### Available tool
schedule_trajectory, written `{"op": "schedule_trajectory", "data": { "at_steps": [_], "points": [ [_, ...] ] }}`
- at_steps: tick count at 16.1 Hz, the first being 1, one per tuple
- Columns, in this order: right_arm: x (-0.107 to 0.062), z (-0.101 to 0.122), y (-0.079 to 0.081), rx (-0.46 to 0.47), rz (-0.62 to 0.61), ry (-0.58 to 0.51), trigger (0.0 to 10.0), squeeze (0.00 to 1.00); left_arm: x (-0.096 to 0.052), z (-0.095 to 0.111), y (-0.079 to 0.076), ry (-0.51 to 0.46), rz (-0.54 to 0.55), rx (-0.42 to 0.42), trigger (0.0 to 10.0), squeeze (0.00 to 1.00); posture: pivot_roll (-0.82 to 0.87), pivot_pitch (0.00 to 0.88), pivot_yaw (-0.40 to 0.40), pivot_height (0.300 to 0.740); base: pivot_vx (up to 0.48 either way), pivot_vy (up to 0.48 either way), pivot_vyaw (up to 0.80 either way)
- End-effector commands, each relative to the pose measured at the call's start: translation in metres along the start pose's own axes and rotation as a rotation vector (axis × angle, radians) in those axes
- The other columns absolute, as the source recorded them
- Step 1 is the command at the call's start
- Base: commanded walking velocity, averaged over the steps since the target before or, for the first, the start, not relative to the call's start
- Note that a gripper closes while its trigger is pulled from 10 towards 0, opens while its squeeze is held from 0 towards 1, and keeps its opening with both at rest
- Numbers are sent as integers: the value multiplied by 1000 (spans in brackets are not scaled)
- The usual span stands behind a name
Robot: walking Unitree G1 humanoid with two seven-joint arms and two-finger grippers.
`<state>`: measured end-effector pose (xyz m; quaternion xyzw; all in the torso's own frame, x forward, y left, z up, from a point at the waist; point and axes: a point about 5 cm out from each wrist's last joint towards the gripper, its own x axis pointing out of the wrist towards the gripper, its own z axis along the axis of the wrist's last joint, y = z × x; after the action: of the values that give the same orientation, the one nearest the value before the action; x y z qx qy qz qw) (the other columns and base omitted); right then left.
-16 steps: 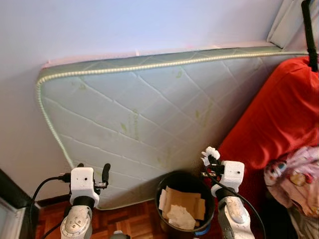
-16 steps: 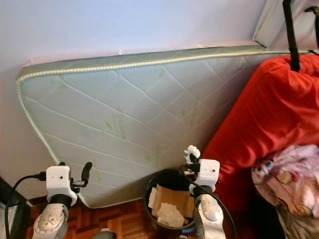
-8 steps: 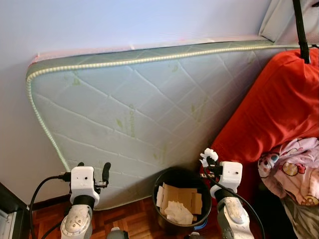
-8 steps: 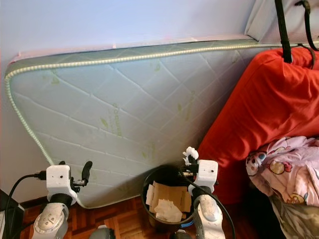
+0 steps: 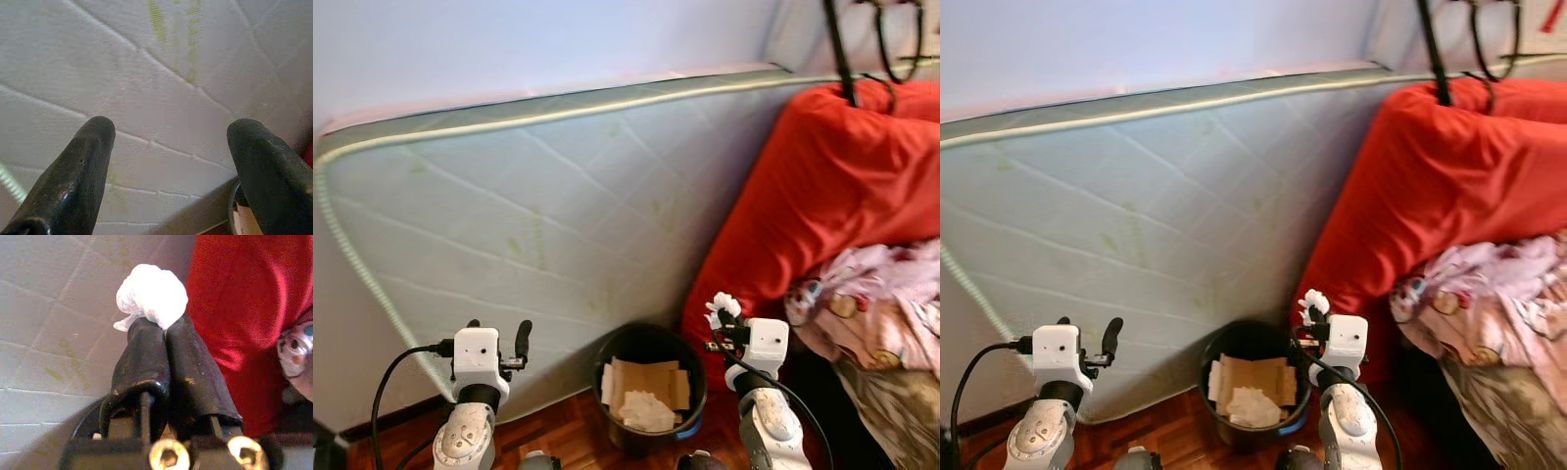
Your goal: Clean up the room
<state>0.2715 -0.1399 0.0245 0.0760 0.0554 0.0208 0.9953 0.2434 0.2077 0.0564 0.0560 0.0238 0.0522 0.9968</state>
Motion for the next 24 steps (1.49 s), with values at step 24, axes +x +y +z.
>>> {"op": "schedule_trajectory", "data": {
  "at_steps": [24],
  "points": [
    [-3,-11,2,2,16,52,10000,0,0,-2,-2,17,-20,13,10000,0,18,16,-59,617,0,0,0]
  ]
}}
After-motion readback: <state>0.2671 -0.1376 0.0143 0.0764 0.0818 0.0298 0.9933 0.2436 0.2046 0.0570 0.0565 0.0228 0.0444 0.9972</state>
